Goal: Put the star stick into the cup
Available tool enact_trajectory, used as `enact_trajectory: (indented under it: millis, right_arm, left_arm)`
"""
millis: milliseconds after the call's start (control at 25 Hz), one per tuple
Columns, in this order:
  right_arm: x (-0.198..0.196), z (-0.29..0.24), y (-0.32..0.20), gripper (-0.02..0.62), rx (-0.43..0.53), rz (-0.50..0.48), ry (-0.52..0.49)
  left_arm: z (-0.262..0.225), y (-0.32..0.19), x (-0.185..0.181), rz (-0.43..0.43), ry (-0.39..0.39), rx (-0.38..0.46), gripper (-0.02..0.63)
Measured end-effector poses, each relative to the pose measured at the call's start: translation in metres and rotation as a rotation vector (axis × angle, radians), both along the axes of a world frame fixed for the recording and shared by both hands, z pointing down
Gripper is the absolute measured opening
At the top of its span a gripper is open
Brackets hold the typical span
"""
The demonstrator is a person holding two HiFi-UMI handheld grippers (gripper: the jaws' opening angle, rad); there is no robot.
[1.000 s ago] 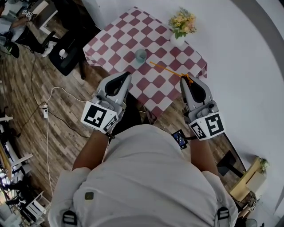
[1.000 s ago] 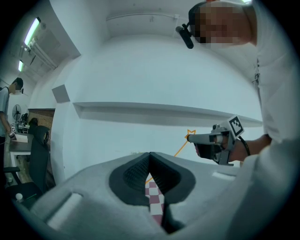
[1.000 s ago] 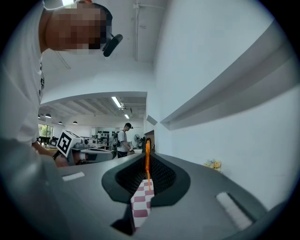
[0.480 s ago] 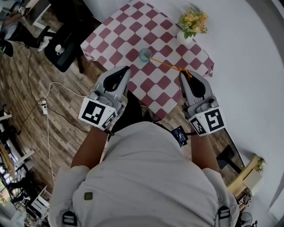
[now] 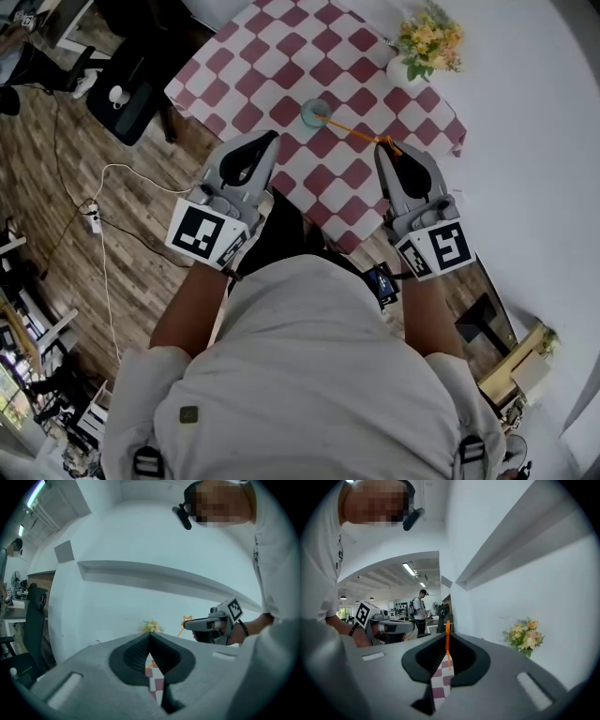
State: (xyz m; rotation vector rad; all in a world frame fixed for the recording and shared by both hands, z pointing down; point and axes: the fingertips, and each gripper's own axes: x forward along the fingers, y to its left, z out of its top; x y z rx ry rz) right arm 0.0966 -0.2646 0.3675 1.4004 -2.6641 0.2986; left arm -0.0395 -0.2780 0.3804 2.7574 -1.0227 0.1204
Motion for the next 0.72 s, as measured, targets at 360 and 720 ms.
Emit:
enact_trajectory:
  millis: [360, 720]
  right_arm:
    - [-0.005, 0.041, -0.028, 0.028, -0.063, 0.003, 0.023]
    - [-0.012, 0.081, -0.042, 0.028, -0.117, -0.006, 0.048]
  left_arm:
    - [0.030, -0.027, 0.005, 0.029, -0.018, -0.049, 0.000]
    - [0.063, -0.042, 0.005, 0.042, -0.033, -0.099, 0.000]
